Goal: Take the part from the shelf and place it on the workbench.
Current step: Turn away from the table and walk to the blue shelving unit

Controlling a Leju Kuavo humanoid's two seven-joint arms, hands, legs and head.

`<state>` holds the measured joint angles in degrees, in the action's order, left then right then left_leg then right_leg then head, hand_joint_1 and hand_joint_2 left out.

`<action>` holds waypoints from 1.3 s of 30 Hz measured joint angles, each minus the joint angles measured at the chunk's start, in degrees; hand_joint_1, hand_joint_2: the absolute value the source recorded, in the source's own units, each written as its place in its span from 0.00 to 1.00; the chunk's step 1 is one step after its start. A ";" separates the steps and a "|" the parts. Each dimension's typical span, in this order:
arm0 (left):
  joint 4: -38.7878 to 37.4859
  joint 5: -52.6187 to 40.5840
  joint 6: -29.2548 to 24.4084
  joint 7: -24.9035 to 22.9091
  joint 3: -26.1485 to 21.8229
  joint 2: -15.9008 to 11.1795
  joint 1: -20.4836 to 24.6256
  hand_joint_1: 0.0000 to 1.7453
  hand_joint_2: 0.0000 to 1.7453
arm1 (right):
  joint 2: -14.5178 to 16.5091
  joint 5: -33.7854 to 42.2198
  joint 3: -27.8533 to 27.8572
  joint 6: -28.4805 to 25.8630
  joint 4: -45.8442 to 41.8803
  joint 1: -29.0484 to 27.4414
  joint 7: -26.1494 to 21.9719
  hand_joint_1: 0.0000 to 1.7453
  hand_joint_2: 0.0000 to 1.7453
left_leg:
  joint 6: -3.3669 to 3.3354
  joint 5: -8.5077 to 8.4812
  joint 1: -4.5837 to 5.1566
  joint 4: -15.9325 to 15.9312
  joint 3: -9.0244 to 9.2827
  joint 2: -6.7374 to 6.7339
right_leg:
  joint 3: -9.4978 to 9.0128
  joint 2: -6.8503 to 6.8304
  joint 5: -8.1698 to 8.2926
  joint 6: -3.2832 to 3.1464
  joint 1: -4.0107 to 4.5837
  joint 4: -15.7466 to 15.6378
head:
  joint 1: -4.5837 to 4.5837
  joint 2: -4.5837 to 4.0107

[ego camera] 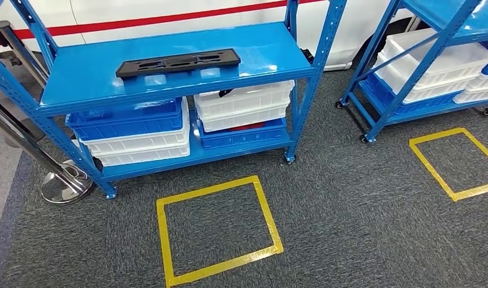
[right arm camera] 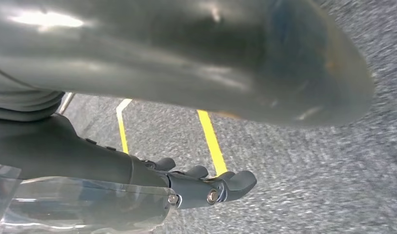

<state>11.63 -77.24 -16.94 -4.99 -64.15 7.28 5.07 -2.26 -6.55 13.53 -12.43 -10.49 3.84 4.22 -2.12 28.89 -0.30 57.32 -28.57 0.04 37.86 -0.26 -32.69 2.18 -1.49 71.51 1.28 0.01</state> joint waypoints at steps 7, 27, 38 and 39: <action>-0.03 0.33 -0.08 -0.30 -0.02 0.15 -0.43 0.00 0.00 | -0.16 -0.73 0.00 0.34 0.06 -0.62 0.18 0.00 1.00 | 0.61 4.76 0.38 -0.34 5.10 0.69 | 2.29 0.20 9.80 -1.52 1.06 -9.61 | -0.01 0.00; -0.04 2.44 1.26 0.44 -1.29 0.10 -0.06 0.00 1.00 | -0.14 -1.89 -0.02 1.17 0.07 0.88 0.90 0.00 0.00 | 2.21 -4.74 0.19 0.84 -5.27 0.34 | -8.95 0.53 3.54 -2.32 0.87 -13.47 | -0.02 0.00; -0.04 2.35 0.99 0.40 -1.38 0.03 0.10 0.00 1.00 | -0.10 -1.87 -0.04 1.29 0.07 1.04 0.90 0.00 1.00 | 1.17 -4.06 0.57 0.86 -5.12 0.39 | -9.55 0.46 3.35 -1.48 0.58 -14.59 | -0.04 -0.01; -0.04 2.28 0.98 0.39 -1.38 0.02 0.10 0.00 1.00 | -0.10 -1.85 -0.04 1.31 0.07 1.03 0.90 0.00 1.00 | 1.17 -4.06 0.58 0.87 -5.11 0.39 | -9.56 0.46 3.36 -1.33 0.56 -14.59 | -0.04 -0.01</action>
<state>11.58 -74.95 -15.96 -4.60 -65.53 7.30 5.17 -2.37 -8.40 13.49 -11.11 -10.43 4.87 5.11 -0.95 24.83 0.28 58.18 -33.68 0.43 28.30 0.20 -29.33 0.85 -0.93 56.92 1.25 0.00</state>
